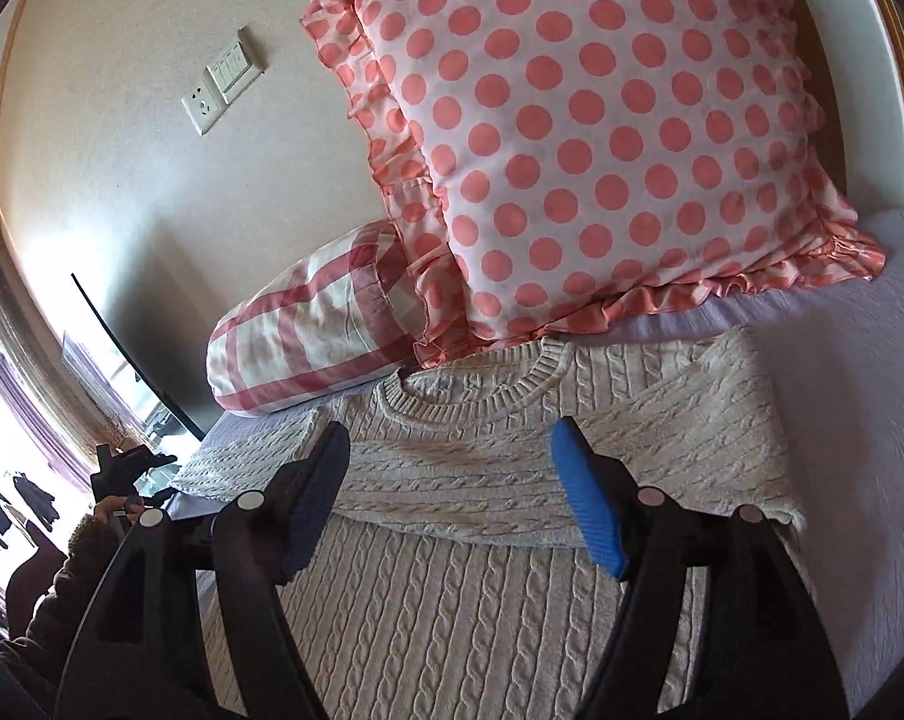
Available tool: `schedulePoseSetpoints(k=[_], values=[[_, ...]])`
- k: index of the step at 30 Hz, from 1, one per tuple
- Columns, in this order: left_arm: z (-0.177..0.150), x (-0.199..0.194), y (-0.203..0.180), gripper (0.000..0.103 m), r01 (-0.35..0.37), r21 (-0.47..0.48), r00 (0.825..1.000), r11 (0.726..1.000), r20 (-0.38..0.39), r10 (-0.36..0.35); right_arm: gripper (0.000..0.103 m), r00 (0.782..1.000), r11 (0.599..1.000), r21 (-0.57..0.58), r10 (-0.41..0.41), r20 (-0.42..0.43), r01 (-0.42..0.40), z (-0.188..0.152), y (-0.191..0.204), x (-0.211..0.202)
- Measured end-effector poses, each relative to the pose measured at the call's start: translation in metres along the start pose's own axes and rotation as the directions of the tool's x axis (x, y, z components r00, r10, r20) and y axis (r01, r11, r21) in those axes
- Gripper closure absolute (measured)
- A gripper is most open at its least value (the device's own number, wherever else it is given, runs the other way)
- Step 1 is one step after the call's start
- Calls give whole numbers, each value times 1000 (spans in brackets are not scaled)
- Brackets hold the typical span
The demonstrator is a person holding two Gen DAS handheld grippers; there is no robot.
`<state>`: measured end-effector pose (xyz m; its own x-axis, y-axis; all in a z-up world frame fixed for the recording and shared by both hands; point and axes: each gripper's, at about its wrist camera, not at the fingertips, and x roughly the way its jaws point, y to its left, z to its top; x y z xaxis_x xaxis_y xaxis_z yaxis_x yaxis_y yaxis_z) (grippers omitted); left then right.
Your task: Fold small clothes
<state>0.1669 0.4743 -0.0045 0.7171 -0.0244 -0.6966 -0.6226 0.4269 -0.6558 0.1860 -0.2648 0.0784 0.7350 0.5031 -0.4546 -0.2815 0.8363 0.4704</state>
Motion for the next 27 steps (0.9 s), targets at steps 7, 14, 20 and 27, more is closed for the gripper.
schedulePoseSetpoints(k=[7,14,20,27], values=[[-37,-27,-97,97,-166,391,982,905,154,113,32,999,1000,-18,8,45,-8,6,-6,-17],[-271,-53,-300,96,113,911,977,398,-30,-210,32,996,999,46,-17,87,14,12,-25,-23],[-452,-7,-307,90,171,985,983,9,-170,-73,32,999,988,155,-17,-47,25,11,-57,3],[-389,-58,-229,69,124,979,991,165,-113,-74,53,975,959,254,-73,-212,127,7,-103,55]])
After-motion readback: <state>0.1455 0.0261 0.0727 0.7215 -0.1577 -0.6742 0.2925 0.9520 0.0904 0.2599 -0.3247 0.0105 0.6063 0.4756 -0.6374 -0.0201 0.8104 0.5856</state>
